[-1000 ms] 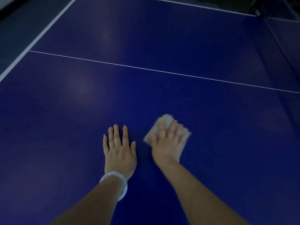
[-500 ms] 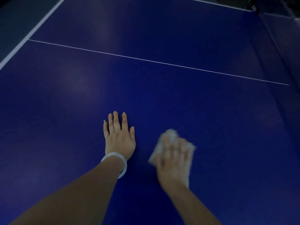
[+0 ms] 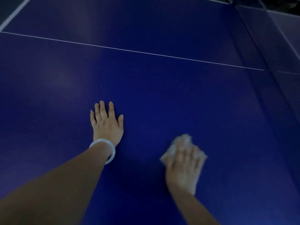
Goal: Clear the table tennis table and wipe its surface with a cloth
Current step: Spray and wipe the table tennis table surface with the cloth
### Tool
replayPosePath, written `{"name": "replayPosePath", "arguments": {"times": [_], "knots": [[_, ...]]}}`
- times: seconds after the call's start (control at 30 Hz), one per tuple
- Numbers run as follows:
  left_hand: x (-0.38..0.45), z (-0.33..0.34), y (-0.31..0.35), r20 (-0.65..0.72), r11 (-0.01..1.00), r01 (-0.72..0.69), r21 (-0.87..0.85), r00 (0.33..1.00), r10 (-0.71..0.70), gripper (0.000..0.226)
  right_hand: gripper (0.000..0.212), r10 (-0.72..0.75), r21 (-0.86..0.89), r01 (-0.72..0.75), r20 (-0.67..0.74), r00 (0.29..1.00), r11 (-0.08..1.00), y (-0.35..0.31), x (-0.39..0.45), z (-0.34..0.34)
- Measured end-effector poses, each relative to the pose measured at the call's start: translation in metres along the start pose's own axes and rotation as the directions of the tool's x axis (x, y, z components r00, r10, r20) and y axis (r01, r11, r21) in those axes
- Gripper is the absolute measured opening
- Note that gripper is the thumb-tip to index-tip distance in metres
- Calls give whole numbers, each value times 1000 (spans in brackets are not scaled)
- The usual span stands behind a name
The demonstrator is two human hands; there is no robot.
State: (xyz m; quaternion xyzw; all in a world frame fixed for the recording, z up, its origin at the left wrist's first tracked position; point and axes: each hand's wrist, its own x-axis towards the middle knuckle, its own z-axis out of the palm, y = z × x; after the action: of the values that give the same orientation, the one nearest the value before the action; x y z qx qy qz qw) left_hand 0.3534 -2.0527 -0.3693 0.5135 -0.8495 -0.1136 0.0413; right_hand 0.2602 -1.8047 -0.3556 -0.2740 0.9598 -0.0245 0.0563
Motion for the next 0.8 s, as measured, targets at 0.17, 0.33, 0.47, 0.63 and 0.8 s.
{"name": "replayPosePath", "arguments": {"times": [0.17, 0.33, 0.47, 0.63, 0.8], "knots": [[3, -10, -4, 95, 996, -20, -90, 995, 29, 70, 62, -221, -18, 221, 41, 975, 975, -13, -20, 10], [-77, -22, -28, -4, 989, -117, -88, 993, 118, 69, 64, -261, -46, 262, 40, 965, 964, -9, -15, 10], [-162, -23, -52, 102, 996, 30, -83, 995, -21, 82, 63, -338, -38, 341, 74, 938, 939, 2, -14, 9], [-194, -24, -77, 217, 999, 43, -21, 976, -37, 100, 63, -82, -30, 81, -4, 997, 996, 81, 3, -2], [-187, -30, -76, 354, 999, 31, 5, 935, -31, 126, 61, 395, 61, -397, 48, 917, 916, 101, -53, -4]]}}
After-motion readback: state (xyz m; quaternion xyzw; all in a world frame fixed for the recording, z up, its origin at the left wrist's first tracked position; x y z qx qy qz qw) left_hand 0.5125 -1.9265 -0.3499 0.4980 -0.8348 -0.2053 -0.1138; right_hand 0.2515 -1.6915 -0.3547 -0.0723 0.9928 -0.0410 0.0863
